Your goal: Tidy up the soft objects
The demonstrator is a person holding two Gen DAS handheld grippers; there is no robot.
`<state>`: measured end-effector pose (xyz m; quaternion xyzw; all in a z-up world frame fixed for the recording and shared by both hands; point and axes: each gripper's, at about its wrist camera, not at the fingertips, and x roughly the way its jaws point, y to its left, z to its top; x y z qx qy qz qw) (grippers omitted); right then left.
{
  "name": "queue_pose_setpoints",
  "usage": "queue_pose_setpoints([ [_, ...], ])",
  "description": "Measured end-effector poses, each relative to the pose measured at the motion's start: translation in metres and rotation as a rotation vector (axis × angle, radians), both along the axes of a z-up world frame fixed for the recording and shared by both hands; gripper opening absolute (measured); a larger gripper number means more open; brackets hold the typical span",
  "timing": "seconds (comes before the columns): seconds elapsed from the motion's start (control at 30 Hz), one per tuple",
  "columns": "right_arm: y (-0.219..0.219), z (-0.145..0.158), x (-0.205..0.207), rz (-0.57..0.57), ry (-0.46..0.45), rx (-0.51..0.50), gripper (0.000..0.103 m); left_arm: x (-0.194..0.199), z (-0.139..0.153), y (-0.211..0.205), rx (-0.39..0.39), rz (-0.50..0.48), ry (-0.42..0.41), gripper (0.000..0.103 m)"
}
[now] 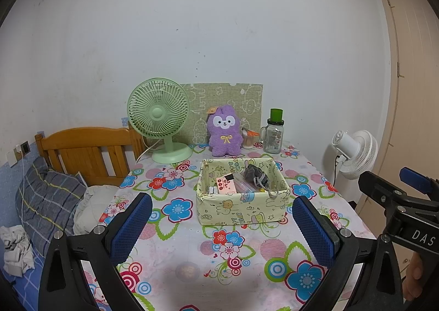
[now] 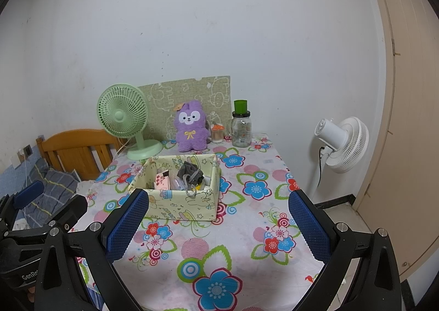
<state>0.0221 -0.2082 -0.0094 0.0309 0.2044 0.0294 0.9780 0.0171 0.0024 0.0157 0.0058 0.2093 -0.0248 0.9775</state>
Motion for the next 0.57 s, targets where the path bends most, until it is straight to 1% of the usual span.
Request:
queue_pose_setpoints([
  [0.57,0.0031,-0.0020,0.0002,0.001,0.007,-0.008,0.103,-0.0004,-0.0012,-0.0015,-0.001,0.000,0.001,0.103],
])
